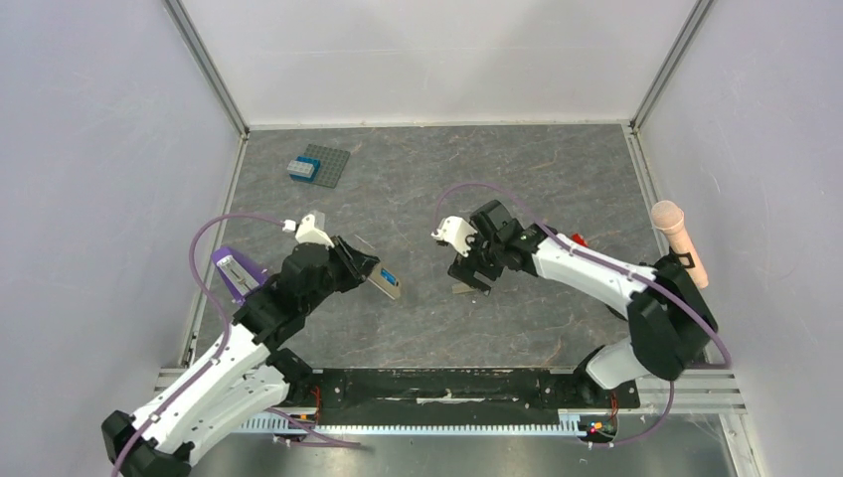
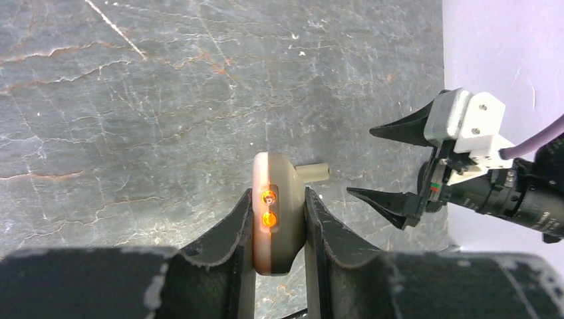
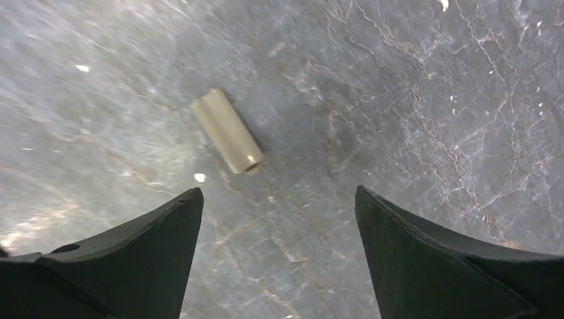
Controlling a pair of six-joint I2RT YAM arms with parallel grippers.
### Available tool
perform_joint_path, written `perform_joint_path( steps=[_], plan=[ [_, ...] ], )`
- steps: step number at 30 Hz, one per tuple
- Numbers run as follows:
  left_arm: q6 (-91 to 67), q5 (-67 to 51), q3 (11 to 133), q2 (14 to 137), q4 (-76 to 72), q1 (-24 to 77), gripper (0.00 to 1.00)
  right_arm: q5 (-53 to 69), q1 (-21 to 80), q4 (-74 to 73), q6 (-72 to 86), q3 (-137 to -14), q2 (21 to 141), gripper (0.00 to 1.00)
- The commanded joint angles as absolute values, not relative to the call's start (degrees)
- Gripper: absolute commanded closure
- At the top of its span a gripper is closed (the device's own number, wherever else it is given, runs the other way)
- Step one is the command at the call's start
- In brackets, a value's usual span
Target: Load the batteries into the remote control
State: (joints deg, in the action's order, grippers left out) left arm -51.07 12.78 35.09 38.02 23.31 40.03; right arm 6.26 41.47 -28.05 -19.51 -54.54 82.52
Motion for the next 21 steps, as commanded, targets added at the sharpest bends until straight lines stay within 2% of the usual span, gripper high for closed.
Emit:
perform_joint_path(
  steps=[1,9,21],
  plan=[
    [-54.67,-2.83,33.82,40.78,15.0,30.96,0.98,10.66,38.9,-28.46,-31.36,-58.45,88.18,0.14],
    [-55.74,-12.91,32.13,45.67,7.27,25.14,0.98,15.66,38.76,-27.73,-38.63,-56.81,92.14,0.17],
    [-56.34,-17.31,30.61,47.72,4.32,20.28,0.98,14.24,38.72,-22.42,-41.04,-52.0,94.09,0.21]
  ],
)
